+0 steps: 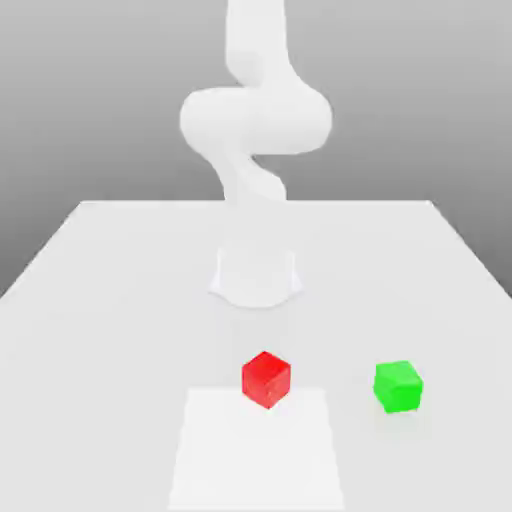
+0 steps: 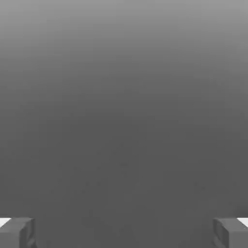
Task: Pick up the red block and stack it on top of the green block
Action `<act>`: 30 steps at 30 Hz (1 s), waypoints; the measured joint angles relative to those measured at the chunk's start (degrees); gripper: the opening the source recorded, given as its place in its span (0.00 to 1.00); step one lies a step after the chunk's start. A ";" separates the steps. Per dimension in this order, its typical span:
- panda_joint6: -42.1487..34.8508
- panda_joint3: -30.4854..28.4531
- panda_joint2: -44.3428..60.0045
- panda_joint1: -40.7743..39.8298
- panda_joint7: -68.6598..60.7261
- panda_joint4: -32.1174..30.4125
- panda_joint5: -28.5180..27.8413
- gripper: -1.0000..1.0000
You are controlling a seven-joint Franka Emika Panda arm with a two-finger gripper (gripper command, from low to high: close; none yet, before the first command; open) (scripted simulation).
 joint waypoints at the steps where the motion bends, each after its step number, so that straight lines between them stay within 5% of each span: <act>1: 1.37 0.03 1.64 -0.32 1.47 -1.88 0.64 0.50; 18: 26.48 10.55 31.41 -5.32 33.63 -34.62 5.32 0.50; 30: 32.03 9.88 41.47 -2.51 28.33 -33.24 14.16 0.50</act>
